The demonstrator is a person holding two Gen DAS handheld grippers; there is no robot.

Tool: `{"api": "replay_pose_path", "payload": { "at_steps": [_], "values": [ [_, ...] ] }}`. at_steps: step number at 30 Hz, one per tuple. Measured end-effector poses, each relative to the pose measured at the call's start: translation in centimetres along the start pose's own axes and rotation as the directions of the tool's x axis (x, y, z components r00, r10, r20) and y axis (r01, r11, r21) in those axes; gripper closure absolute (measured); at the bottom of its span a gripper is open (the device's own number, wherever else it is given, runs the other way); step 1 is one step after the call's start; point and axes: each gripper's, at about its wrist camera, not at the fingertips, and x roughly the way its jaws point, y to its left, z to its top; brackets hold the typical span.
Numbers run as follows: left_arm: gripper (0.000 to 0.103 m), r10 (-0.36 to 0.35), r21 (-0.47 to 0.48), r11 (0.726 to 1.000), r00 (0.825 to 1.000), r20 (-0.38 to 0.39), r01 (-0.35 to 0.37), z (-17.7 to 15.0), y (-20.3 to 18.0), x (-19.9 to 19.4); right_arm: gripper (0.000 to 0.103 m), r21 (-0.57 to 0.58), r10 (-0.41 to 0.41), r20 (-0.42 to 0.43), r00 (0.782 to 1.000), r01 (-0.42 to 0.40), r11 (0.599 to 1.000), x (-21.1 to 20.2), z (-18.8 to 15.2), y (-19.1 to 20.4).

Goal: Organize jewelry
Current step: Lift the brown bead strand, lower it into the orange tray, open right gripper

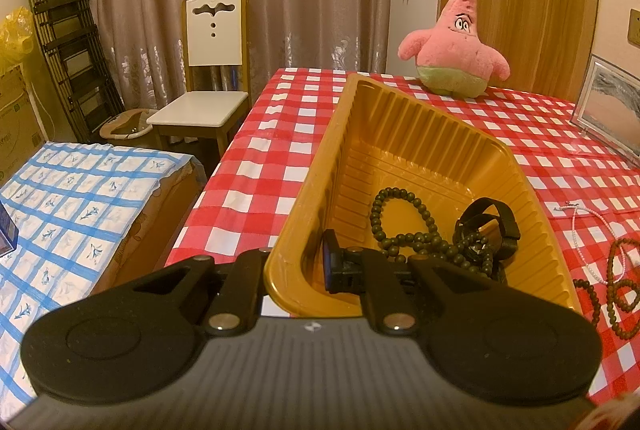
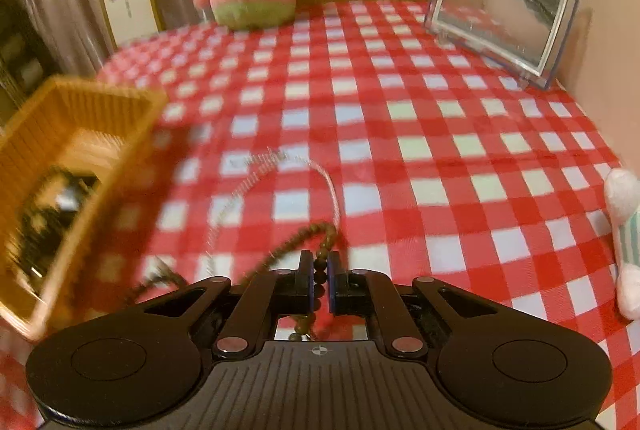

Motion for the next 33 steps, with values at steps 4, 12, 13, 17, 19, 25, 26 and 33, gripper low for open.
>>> {"api": "replay_pose_path", "payload": {
  "at_steps": [4,12,13,17,19,25,26,33],
  "values": [
    [0.093,0.0,-0.001,1.0,1.0,0.0,0.0,0.0,0.0,0.0,0.097,0.025,0.087,0.066,0.994,-0.089,0.996,-2.7,1.6,0.0],
    [0.093,-0.001,0.0,1.0,1.0,0.001,0.001,0.0,0.0,-0.1,0.097,0.026,0.199,0.142,0.97,-0.204,0.979,-7.5,4.3,0.4],
    [0.093,-0.001,0.001,1.0,1.0,0.001,0.001,-0.1,0.0,-0.2,0.097,0.026,0.211,0.147,0.966,-0.217,0.976,-8.1,4.6,0.5],
    [0.093,-0.002,0.003,1.0,1.0,0.001,0.002,-0.2,-0.3,-0.1,0.097,0.014,0.248,0.176,0.953,-0.255,0.967,-10.3,5.7,1.0],
    [0.093,-0.002,0.004,1.0,1.0,0.002,0.002,-0.2,-0.4,-0.1,0.097,0.004,0.263,0.19,0.946,-0.268,0.963,-11.4,6.1,1.2],
    [0.093,-0.002,0.003,1.0,1.0,0.002,0.002,-0.2,-0.3,-0.1,0.097,-0.017,0.3,0.218,0.929,-0.304,0.953,-14.0,7.3,1.5],
    [0.093,-0.002,0.004,1.0,1.0,0.002,0.002,-0.2,-0.4,-0.2,0.097,-0.023,0.305,0.222,0.926,-0.308,0.951,-14.4,7.4,1.6],
    [0.093,-0.003,0.004,1.0,1.0,0.002,0.003,-0.1,-0.6,0.0,0.097,-0.062,0.362,0.241,0.9,-0.358,0.932,-15.9,8.5,3.1]
  ]
}}
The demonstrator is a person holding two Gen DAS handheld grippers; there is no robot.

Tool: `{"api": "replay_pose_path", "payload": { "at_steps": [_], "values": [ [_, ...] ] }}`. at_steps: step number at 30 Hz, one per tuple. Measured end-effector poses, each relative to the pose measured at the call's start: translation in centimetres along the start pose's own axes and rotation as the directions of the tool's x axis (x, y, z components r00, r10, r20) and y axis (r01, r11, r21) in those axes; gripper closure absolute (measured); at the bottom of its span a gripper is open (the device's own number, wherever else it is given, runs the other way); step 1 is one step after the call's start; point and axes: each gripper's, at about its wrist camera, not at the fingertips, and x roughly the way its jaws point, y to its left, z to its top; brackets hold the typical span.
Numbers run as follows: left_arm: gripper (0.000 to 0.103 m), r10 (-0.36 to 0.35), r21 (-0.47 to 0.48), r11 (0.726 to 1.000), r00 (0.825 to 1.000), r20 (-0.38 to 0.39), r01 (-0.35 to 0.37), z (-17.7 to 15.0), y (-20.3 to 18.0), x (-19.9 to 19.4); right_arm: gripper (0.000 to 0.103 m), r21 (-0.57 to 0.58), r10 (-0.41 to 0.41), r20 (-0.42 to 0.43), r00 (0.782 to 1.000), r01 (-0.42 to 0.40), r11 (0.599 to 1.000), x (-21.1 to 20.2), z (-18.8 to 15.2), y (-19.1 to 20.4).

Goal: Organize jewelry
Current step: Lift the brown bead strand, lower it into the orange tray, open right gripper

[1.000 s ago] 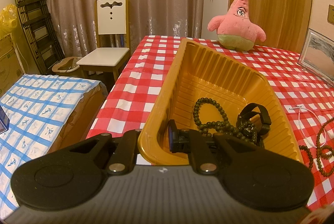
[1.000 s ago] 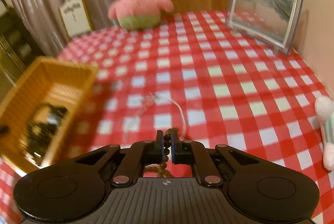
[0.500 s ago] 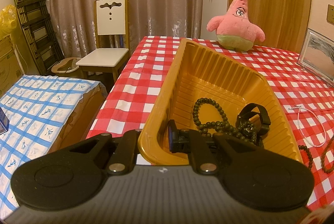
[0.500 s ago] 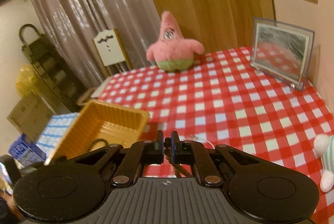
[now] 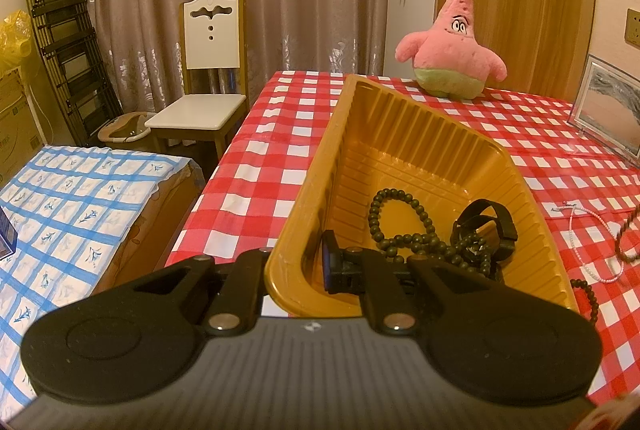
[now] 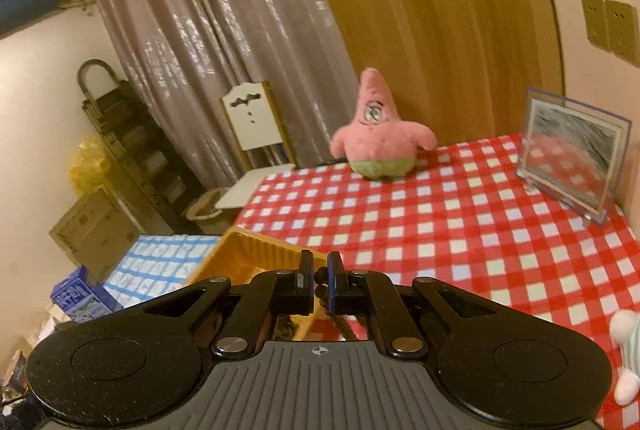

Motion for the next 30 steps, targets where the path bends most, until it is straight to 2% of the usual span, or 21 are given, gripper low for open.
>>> {"api": "replay_pose_path", "payload": {
  "at_steps": [9,19,30],
  "values": [
    [0.093,-0.002,0.0,1.0,1.0,0.002,0.002,0.2,-0.1,0.0,0.097,-0.035,0.128,0.034,0.991,-0.127,0.991,0.9,2.3,3.1],
    [0.094,-0.004,-0.001,1.0,1.0,0.002,0.004,0.3,-0.1,0.0,0.097,-0.086,0.299,-0.003,0.954,-0.298,0.951,4.4,3.3,7.9],
    [0.094,-0.008,-0.007,1.0,1.0,0.005,0.008,0.6,-0.3,-0.1,0.097,-0.082,0.351,-0.072,0.934,-0.356,0.931,10.7,2.4,11.6]
  ]
}}
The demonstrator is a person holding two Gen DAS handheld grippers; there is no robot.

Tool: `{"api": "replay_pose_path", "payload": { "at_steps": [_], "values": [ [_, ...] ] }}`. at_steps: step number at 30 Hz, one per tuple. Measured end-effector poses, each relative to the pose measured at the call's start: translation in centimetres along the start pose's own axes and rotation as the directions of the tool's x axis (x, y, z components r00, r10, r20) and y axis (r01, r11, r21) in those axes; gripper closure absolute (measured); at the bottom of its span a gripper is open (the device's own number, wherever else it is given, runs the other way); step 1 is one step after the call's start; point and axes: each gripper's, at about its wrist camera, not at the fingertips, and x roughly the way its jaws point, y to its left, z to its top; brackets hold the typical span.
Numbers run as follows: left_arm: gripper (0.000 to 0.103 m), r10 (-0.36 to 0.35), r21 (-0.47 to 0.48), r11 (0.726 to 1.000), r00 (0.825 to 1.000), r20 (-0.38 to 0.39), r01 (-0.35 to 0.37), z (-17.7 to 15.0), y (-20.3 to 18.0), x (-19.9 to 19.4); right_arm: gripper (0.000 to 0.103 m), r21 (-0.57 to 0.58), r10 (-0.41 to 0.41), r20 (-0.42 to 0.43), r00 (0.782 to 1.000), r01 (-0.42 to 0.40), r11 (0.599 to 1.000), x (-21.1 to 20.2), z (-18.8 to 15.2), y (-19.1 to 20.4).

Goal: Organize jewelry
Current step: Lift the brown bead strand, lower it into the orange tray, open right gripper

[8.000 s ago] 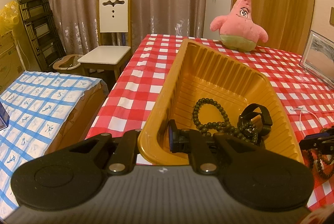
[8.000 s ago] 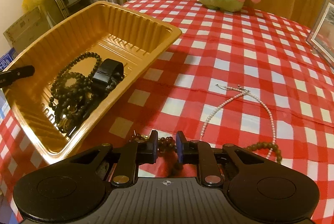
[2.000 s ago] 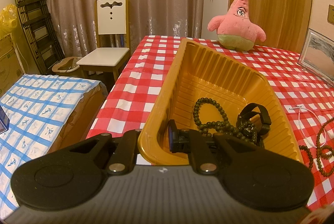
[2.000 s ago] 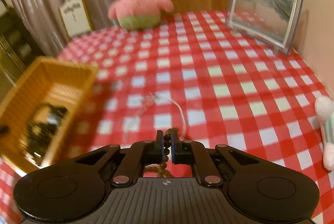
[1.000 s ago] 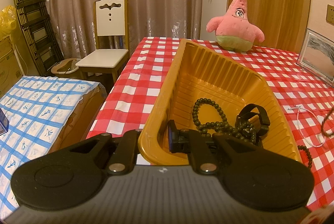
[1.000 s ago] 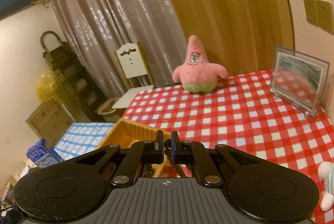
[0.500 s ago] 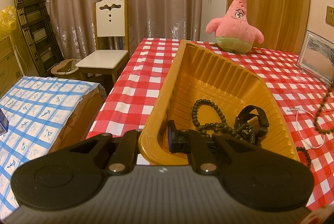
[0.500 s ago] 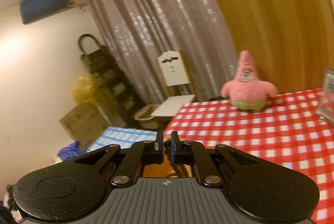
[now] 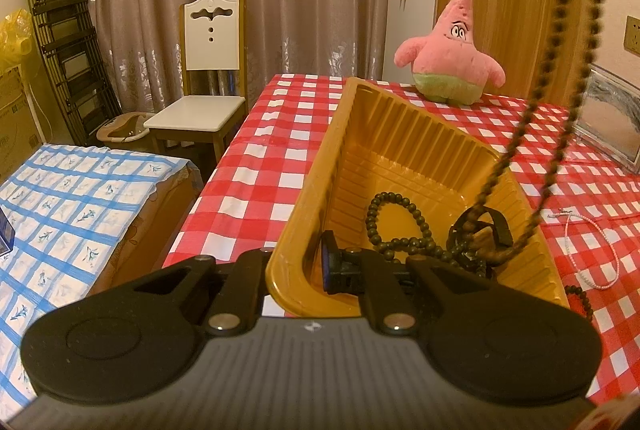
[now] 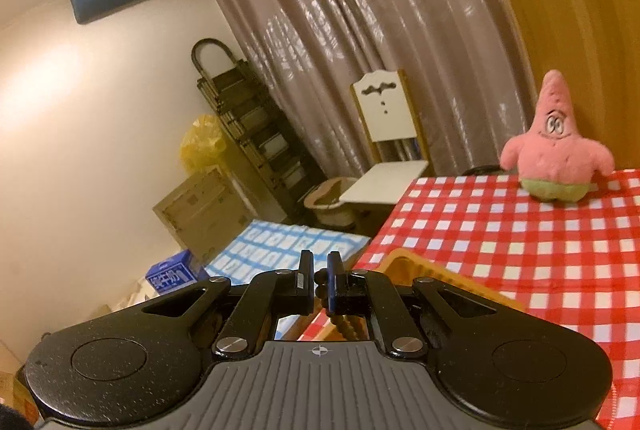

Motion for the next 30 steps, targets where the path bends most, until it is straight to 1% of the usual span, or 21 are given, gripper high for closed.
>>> {"api": "replay_pose_path", "payload": {
  "at_steps": [3,6,8,10,12,15,17,22,26,30],
  "values": [
    [0.094,-0.001,-0.004,1.0,1.0,-0.001,0.001,0.0,0.1,0.0,0.097,0.005,0.009,-0.002,1.0,-0.009,1.0,1.8,-0.3,0.2],
    [0.094,-0.002,-0.005,1.0,1.0,-0.001,0.002,0.0,0.2,-0.1,0.097,0.009,0.02,0.02,1.0,-0.021,1.0,3.2,-0.4,0.3],
    [0.094,-0.004,-0.006,1.0,1.0,-0.001,0.004,0.1,0.1,-0.1,0.097,0.028,0.032,0.03,0.999,-0.033,0.999,4.1,-0.8,0.2],
    [0.094,-0.005,-0.008,1.0,1.0,-0.002,0.005,0.1,0.1,-0.1,0.097,0.05,0.036,0.02,0.999,-0.037,0.998,5.0,-1.4,-0.3],
    [0.094,-0.007,-0.011,1.0,1.0,-0.002,0.007,0.1,0.1,-0.2,0.097,0.075,0.035,-0.01,0.999,-0.034,0.997,5.9,-2.2,-0.9],
    [0.094,-0.009,-0.012,1.0,1.0,-0.003,0.008,0.1,0.2,-0.1,0.097,0.115,0.007,-0.079,0.997,0.002,0.993,7.5,-4.1,-2.3],
    [0.094,-0.01,-0.014,1.0,1.0,-0.005,0.01,0.1,0.2,-0.1,0.097,0.148,-0.014,-0.135,0.991,0.034,0.988,8.5,-5.7,-3.6],
    [0.094,-0.014,-0.016,1.0,1.0,-0.004,0.013,0.1,0.3,-0.2,0.097,0.205,-0.058,-0.235,0.97,0.108,0.973,9.9,-8.8,-6.7],
    [0.094,-0.014,-0.018,1.0,1.0,-0.006,0.014,0.1,0.4,-0.2,0.097,0.198,-0.104,-0.285,0.953,0.164,0.966,10.4,-10.4,-7.8],
    [0.094,-0.014,-0.018,1.0,1.0,-0.007,0.014,0.1,0.5,-0.1,0.097,0.165,-0.136,-0.317,0.939,0.196,0.967,10.5,-11.2,-8.3]
  ]
}}
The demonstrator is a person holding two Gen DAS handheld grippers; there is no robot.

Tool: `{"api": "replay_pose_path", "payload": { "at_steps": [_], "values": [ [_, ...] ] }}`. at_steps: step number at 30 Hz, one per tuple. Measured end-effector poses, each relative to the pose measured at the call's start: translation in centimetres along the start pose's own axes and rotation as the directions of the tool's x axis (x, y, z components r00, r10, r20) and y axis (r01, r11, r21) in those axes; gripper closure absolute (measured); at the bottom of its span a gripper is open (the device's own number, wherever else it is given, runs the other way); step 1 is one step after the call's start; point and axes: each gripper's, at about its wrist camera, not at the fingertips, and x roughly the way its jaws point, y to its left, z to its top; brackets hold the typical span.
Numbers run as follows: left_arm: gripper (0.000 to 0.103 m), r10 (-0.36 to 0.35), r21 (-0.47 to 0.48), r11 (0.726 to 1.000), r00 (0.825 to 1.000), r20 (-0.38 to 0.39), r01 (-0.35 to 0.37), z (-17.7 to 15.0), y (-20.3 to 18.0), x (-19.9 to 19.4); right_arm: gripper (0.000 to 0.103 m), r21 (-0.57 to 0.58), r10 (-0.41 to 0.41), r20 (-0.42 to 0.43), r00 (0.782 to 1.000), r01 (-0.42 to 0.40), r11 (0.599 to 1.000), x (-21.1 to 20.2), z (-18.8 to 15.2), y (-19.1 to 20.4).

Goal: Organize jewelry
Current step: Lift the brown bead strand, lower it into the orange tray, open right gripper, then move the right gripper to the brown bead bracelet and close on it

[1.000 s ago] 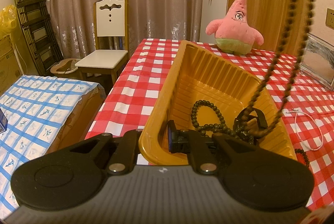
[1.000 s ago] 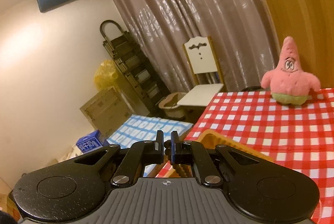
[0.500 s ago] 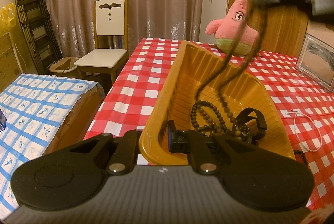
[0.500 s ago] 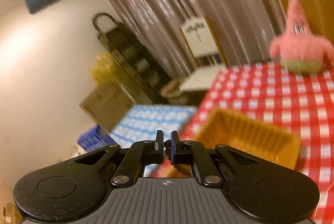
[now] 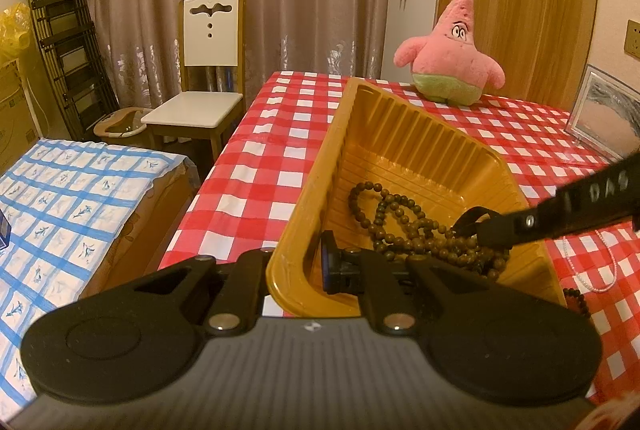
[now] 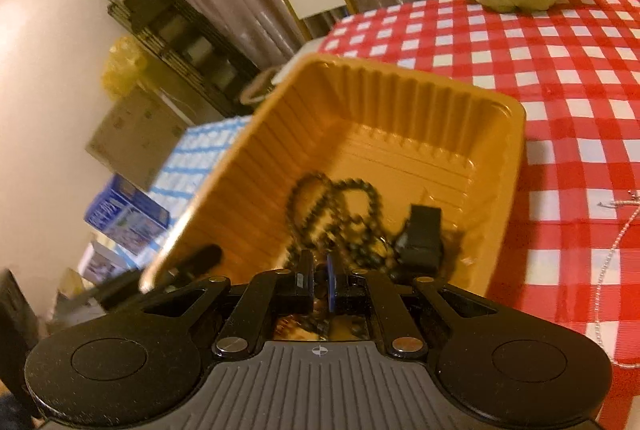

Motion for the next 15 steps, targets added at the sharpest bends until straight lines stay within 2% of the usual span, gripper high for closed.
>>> {"api": "replay_pose_path", "payload": {
  "at_steps": [2,3,5,6,15],
  "values": [
    [0.094,0.0,-0.001,1.0,1.0,-0.001,0.0,0.0,0.0,0.0,0.096,-0.024,-0.018,-0.006,1.0,0.018,1.0,0.0,-0.4,-0.1],
    [0.094,0.0,-0.001,1.0,1.0,-0.001,0.0,0.0,0.0,0.0,0.092,-0.034,-0.019,-0.014,1.0,0.019,0.999,0.0,-0.9,0.3],
    [0.094,0.001,0.0,1.0,1.0,-0.001,-0.001,0.0,0.0,0.0,0.064,-0.058,-0.03,-0.023,0.999,0.028,0.998,0.0,-1.4,0.7],
    [0.094,0.002,-0.001,1.0,1.0,-0.001,-0.002,0.0,0.1,0.0,0.046,-0.071,-0.029,-0.022,0.999,0.028,0.997,-0.2,-1.6,0.9],
    [0.094,0.003,0.0,1.0,1.0,-0.002,-0.003,0.0,0.1,0.0,0.044,-0.133,-0.064,0.033,0.997,0.068,0.989,-2.2,-2.4,1.5]
  ]
}}
